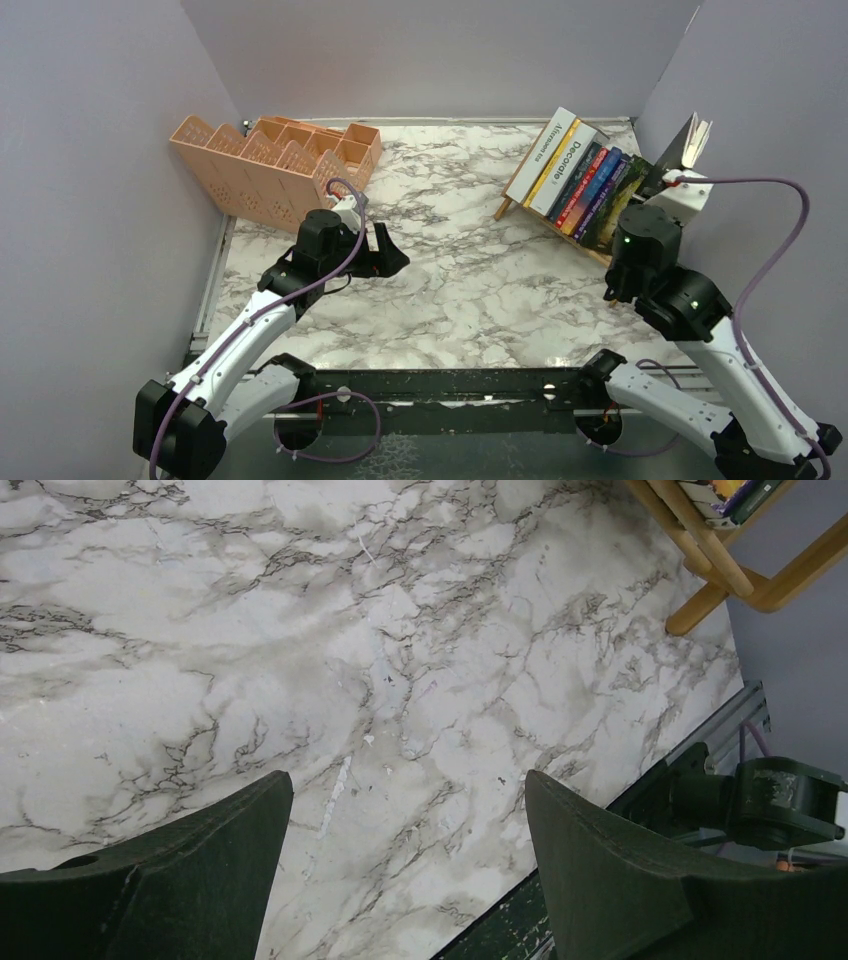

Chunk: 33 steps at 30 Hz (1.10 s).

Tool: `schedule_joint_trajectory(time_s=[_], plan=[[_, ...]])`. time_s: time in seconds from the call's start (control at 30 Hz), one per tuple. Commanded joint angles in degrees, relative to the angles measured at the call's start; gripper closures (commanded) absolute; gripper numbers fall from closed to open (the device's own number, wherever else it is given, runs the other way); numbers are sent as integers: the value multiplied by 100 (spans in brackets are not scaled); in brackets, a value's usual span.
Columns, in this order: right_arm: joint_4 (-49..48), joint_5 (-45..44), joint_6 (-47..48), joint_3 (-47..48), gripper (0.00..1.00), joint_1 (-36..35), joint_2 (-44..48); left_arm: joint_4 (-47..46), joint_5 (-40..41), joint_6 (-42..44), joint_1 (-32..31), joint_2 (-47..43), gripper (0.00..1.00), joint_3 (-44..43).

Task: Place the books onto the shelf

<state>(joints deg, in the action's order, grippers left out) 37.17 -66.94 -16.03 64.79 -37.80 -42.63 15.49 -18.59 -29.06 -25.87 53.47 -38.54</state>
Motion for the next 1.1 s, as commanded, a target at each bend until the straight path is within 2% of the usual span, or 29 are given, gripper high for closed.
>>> schedule_joint_trajectory(time_s=[0.0, 0.03, 0.13, 0.23, 0.37, 0.63, 0.93, 1.07], plan=[[-166, -1134, -156, -172, 99, -11, -386, -39, 22, 89, 20, -73, 14, 91], [-75, -1085, -289, -168, 99, -11, -474, -35, 22, 99, 20, -80, 14, 90], [474, -496, -1474, -177, 99, -9, -727, -44, 31, 85, 20, -65, 14, 97], [14, -168, -1595, -557, 99, -15, -1004, -42, 15, 80, 20, -20, 14, 89], [-43, 199, -1999, -646, 99, 127, -1570, 26, 4, 108, 20, -63, 14, 100], [-835, 1087, -1800, -811, 99, 1277, -2279, 50, 69, 111, 20, -206, 14, 97], [-1521, 2503, -1453, -1004, 99, 2394, -2306, 36, 2, 89, 20, -279, 14, 124], [-1634, 3048, -1430, -979, 95, 2701, -2367, 32, -4, 85, 20, -327, 14, 130]])
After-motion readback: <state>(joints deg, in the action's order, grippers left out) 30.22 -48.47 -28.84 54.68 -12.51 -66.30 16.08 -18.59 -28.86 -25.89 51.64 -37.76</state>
